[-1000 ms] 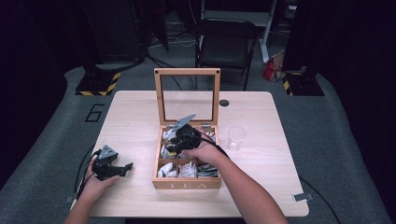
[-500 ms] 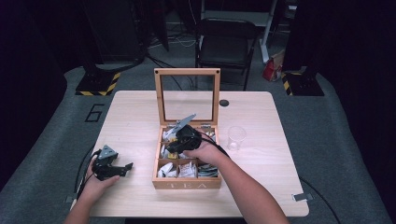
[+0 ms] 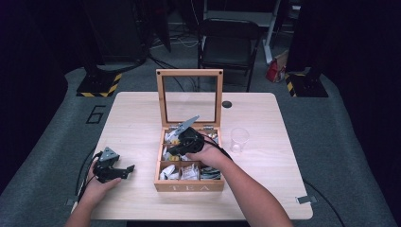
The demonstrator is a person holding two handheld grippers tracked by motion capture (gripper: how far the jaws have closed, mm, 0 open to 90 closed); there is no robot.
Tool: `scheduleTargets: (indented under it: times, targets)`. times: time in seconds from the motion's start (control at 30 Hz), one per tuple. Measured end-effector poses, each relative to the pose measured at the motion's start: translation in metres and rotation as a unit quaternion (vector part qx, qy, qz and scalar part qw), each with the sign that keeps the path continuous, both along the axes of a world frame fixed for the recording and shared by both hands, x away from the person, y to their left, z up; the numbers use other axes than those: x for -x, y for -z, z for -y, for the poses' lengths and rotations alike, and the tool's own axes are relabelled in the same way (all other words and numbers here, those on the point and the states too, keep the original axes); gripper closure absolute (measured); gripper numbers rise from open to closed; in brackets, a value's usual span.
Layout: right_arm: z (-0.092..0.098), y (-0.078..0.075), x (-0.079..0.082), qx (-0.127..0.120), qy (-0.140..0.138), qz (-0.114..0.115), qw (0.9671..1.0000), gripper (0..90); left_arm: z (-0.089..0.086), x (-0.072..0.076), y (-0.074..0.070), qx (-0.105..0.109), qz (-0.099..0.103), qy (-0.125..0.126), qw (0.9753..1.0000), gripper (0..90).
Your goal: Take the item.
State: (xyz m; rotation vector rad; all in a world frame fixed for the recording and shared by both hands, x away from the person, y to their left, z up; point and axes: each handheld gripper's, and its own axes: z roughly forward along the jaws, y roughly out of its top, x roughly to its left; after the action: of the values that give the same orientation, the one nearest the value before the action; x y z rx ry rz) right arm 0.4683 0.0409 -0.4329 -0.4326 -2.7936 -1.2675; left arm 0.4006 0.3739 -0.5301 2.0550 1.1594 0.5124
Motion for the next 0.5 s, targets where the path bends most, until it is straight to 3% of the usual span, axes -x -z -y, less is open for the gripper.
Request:
scheduleTargets:
  times: [0.5]
  targets:
    - [-0.0002,-0.0094,0.0038,-0.003,-0.004,-0.008,1.0,89.5,-0.0001,0.0,-0.0001,-0.001,0.0,0.001,1.0,14.7]
